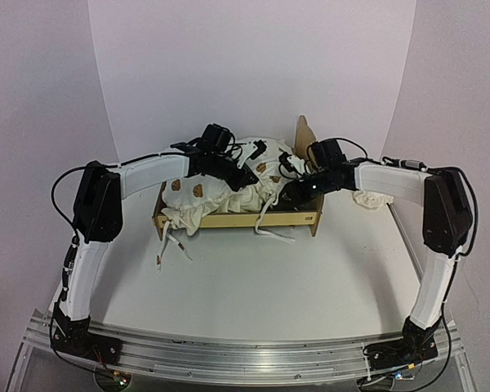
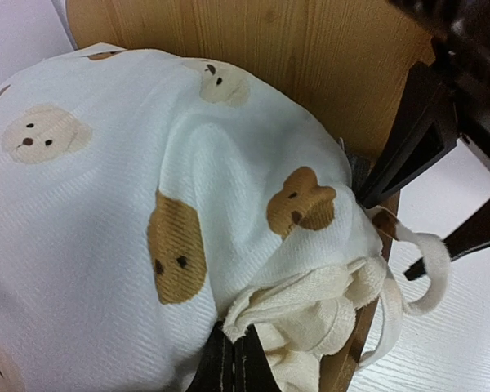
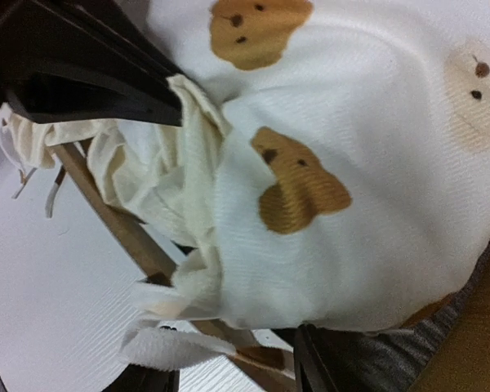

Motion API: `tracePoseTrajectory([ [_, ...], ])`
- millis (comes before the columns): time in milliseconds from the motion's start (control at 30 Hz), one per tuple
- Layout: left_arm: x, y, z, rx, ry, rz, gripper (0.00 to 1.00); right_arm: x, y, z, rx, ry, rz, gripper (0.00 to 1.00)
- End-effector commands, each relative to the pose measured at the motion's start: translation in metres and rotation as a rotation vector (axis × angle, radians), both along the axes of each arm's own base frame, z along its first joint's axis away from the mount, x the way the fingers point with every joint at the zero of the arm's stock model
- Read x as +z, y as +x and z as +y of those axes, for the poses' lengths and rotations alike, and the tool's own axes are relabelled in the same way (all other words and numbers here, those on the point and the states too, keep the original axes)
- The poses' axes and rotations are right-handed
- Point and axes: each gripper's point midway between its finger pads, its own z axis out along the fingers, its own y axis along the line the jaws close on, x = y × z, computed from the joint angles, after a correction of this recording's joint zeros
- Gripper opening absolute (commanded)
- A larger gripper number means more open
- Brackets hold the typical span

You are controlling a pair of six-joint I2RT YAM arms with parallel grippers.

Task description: Set up the pet bed

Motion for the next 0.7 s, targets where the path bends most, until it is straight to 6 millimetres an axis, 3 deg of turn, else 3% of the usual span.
tracePoseTrajectory([
  [0,0.005,-0.001,-0.006,0.000,-0.011,-0.011,0.00,0.058,-0.034,-0.003,0.007,0.101,0.045,0.54],
  [167,-0.003,0.002,-0.006,0.014,0.003,-0.006,0.00,0.059,-0.068,-0.019,-0.025,0.115,0.116,0.58],
  [300,-0.010,-0.002,-0.009,0.005,0.014,0.001,0.00,0.036,-0.088,-0.033,-0.077,0.105,0.179,0.57],
  [400,-0.013,-0.005,-0.011,-0.002,0.020,0.001,0.00,0.020,-0.089,-0.036,-0.122,0.104,0.213,0.56],
  [567,-0.011,-0.003,-0.011,0.010,0.020,-0.005,0.00,0.012,-0.079,-0.034,-0.162,0.113,0.224,0.52],
  [667,-0.009,-0.002,-0.010,0.014,0.023,-0.014,0.00,-0.024,-0.093,-0.045,-0.164,0.087,0.227,0.41],
])
